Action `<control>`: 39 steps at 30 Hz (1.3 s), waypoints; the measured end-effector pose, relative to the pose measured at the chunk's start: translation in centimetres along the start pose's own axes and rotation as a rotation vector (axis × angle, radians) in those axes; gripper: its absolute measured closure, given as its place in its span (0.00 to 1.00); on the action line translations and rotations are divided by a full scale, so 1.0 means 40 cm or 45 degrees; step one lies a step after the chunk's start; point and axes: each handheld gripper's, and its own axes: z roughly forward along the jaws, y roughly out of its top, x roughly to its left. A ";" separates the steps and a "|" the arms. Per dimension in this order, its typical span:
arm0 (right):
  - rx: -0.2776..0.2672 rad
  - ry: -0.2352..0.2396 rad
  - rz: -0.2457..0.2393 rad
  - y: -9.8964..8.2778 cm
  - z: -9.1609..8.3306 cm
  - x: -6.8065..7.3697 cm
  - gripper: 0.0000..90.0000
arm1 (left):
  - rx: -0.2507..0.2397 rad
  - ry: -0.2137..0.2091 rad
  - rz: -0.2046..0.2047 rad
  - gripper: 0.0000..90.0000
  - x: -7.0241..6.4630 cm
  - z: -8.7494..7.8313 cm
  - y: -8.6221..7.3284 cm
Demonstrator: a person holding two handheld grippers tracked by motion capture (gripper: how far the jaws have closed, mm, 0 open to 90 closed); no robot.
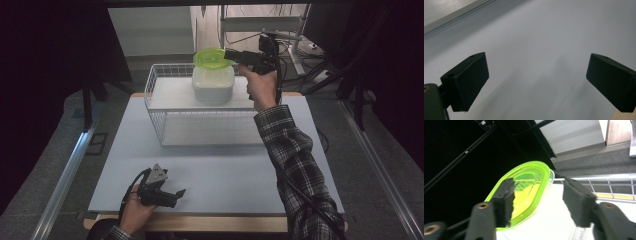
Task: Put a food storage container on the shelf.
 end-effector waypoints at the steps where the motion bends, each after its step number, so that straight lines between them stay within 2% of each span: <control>1: 0.001 0.008 -0.010 0.000 -0.004 -0.001 0.41 | 0.000 -0.001 -0.002 0.05 0.000 0.000 0.000; 7: 0.018 0.035 -0.085 -0.012 -0.030 -0.006 0.30 | 0.002 -0.016 -0.027 0.06 0.002 -0.004 0.002; 16: 0.054 0.066 -0.176 -0.050 -0.062 -0.008 0.23 | 0.000 -0.040 -0.056 0.06 0.005 -0.006 0.003; 20: 0.062 0.072 -0.236 -0.074 -0.075 -0.005 0.19 | 0.002 -0.043 -0.061 0.06 0.006 -0.006 0.003; 27: 0.083 0.079 -0.307 -0.114 -0.088 -0.005 0.15 | 0.006 -0.062 -0.080 0.07 0.007 -0.007 0.005; 31: 0.095 0.068 -0.373 -0.143 -0.094 -0.002 0.13 | 0.003 -0.070 -0.090 0.07 0.007 -0.007 0.005; 39: 0.109 0.066 -0.443 -0.185 -0.109 -0.007 0.10 | 0.002 -0.075 -0.092 0.07 0.007 -0.006 0.004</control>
